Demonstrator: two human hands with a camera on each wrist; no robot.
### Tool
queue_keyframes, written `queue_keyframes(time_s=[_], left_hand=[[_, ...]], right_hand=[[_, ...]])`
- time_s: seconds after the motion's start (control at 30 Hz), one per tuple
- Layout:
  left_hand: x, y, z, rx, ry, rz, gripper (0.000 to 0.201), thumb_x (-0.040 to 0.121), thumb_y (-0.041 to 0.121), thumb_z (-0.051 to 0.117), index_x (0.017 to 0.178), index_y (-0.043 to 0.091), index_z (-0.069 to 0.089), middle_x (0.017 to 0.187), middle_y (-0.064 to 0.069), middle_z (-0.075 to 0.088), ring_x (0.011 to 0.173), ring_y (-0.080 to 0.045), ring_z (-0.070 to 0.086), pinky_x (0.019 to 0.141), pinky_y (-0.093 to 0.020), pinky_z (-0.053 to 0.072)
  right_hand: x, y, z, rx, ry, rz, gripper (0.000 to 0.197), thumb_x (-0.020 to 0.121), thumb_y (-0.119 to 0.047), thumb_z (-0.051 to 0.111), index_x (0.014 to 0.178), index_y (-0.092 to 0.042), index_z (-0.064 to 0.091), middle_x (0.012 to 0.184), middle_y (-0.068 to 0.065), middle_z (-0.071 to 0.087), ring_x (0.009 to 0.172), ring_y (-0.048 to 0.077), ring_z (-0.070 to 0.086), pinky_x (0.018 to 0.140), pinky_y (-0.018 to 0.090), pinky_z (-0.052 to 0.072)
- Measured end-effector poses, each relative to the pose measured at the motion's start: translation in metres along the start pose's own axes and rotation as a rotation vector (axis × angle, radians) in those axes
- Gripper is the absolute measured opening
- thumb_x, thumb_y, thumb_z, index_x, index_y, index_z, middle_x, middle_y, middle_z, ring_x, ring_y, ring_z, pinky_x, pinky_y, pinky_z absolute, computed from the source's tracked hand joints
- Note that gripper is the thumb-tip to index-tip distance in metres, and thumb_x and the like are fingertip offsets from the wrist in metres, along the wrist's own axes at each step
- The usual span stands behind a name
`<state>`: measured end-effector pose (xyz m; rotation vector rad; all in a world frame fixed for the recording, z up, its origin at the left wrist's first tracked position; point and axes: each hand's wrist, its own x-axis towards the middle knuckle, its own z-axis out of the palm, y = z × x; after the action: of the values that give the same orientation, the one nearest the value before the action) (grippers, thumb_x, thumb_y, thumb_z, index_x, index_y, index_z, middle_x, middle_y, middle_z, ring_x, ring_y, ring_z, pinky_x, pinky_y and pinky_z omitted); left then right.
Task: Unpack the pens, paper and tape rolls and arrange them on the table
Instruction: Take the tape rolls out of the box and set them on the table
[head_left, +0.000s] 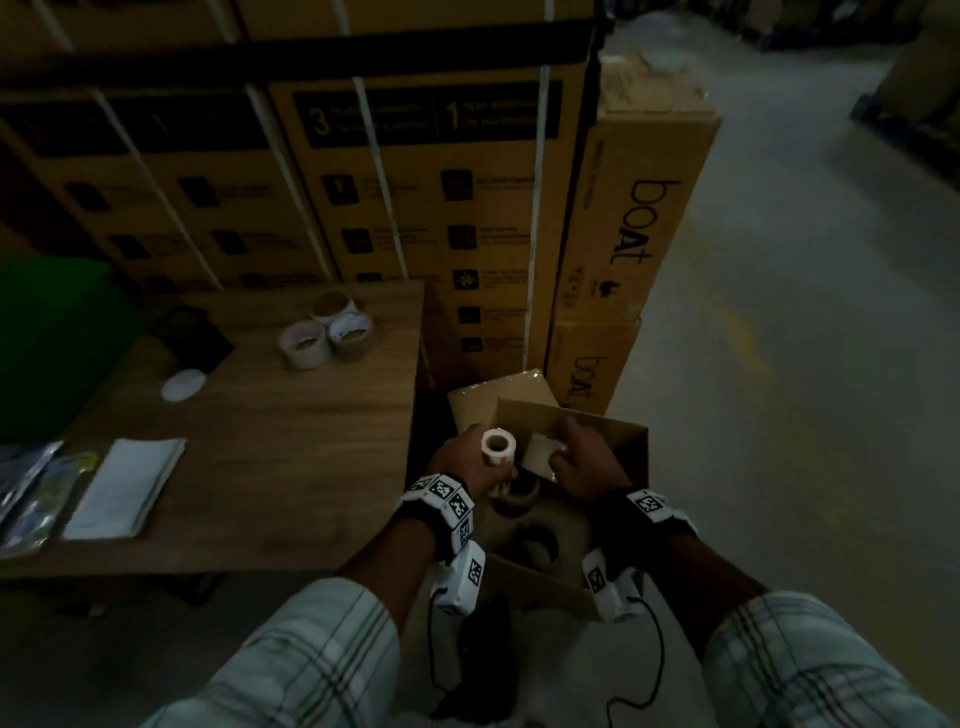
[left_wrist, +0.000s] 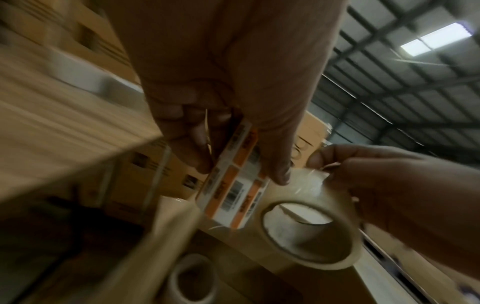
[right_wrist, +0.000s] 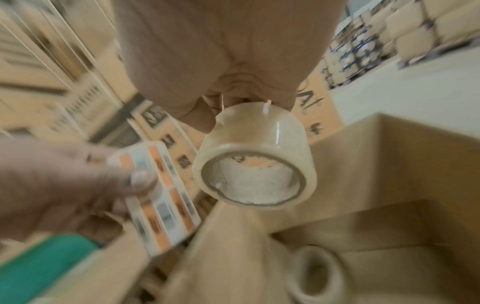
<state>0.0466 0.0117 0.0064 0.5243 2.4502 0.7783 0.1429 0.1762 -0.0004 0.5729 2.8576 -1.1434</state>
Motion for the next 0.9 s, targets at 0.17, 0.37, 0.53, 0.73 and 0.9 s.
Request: queue_keyframes(time_s=[0.17, 0.37, 0.53, 0.73, 0.9], left_hand=[[-0.042, -0.023, -0.036, -0.031, 0.139, -0.069, 0.048, 0.076, 0.038, 0.075, 0.115, 0.018, 0.055, 0.119, -0.005, 0.065, 0.109, -0.027, 0.061, 0.087, -0.03, 0.048], [-0.074, -0.065, -0.091, -0.106, 0.313, -0.14, 0.052, 0.074, 0.041, 0.077, 0.114, 0.018, 0.053, 0.113, -0.003, 0.067, 0.104, -0.023, 0.063, 0.086, -0.031, 0.051], [-0.088, -0.111, -0.133, -0.135, 0.373, -0.228, 0.053, 0.072, 0.041, 0.078, 0.113, 0.019, 0.052, 0.111, -0.002, 0.067, 0.103, -0.022, 0.063, 0.086, -0.032, 0.052], [-0.085, -0.186, -0.185, -0.15, 0.424, -0.333, 0.054, 0.064, 0.042, 0.079, 0.108, 0.019, 0.056, 0.107, -0.002, 0.068, 0.102, -0.022, 0.065, 0.09, -0.037, 0.054], [-0.07, -0.238, -0.223, -0.089, 0.448, -0.361, 0.054, 0.073, 0.037, 0.075, 0.119, 0.018, 0.054, 0.12, -0.003, 0.062, 0.113, -0.025, 0.059, 0.094, -0.033, 0.047]], right_hand=[[-0.005, -0.043, 0.011, 0.096, 0.042, -0.138, 0.041, 0.083, -0.021, 0.046, 0.12, -0.005, 0.052, 0.115, 0.017, 0.061, 0.106, 0.031, 0.055, 0.088, 0.036, 0.044], [0.003, -0.106, 0.04, 0.205, 0.039, -0.177, 0.025, 0.082, -0.027, 0.042, 0.097, -0.011, 0.052, 0.072, 0.005, 0.056, 0.064, 0.018, 0.052, 0.065, 0.028, 0.035], [0.019, -0.156, 0.074, 0.189, -0.048, -0.289, 0.014, 0.089, -0.015, 0.049, 0.101, -0.01, 0.052, 0.082, 0.01, 0.06, 0.074, 0.023, 0.055, 0.067, 0.03, 0.039], [0.047, -0.224, 0.13, 0.165, -0.146, -0.349, 0.015, 0.086, -0.01, 0.051, 0.099, -0.018, 0.05, 0.062, -0.007, 0.051, 0.056, 0.007, 0.049, 0.051, 0.024, 0.032], [0.073, -0.268, 0.172, 0.153, -0.189, -0.34, 0.021, 0.083, -0.01, 0.054, 0.103, -0.017, 0.051, 0.079, 0.001, 0.061, 0.068, 0.015, 0.057, 0.053, 0.019, 0.038]])
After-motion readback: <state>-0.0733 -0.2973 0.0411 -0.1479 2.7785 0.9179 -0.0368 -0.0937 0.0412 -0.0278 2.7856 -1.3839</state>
